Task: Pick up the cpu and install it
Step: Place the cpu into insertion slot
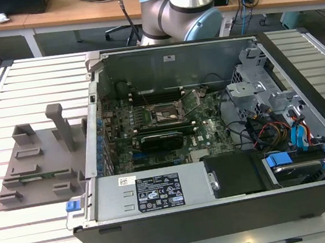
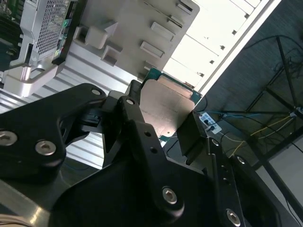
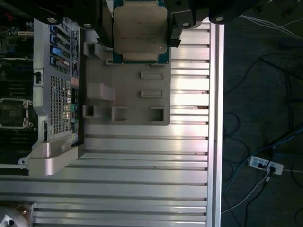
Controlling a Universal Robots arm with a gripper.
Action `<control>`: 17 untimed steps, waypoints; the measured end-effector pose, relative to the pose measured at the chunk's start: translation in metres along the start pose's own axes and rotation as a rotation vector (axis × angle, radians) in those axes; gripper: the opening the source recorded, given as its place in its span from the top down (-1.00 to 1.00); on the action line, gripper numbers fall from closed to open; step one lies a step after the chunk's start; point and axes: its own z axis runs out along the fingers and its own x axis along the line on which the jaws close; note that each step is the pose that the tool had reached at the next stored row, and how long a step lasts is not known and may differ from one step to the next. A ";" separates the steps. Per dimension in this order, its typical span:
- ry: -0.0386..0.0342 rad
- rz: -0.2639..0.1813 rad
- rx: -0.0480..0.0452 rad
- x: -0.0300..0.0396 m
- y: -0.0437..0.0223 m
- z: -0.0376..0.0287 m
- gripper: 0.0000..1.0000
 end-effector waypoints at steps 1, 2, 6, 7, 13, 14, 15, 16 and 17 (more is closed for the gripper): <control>0.0000 0.000 0.0000 -0.0013 0.0000 0.0004 -0.09; 0.0001 -0.001 0.0000 -0.0025 -0.0001 0.0007 -0.09; 0.0003 -0.004 0.0004 -0.0075 -0.0002 0.0034 -0.09; 0.0002 -0.005 0.0004 -0.0087 -0.0002 0.0046 -0.09; 0.0002 -0.005 0.0003 -0.0117 -0.0004 0.0142 -0.09; 0.0001 -0.005 0.0003 -0.0119 -0.0004 0.0157 -0.09; 0.0001 -0.005 0.0003 -0.0125 -0.0004 0.0180 -0.09; 0.0002 -0.005 0.0003 -0.0130 -0.0004 0.0196 -0.09; 0.0002 -0.005 0.0003 -0.0133 -0.0005 0.0205 -0.09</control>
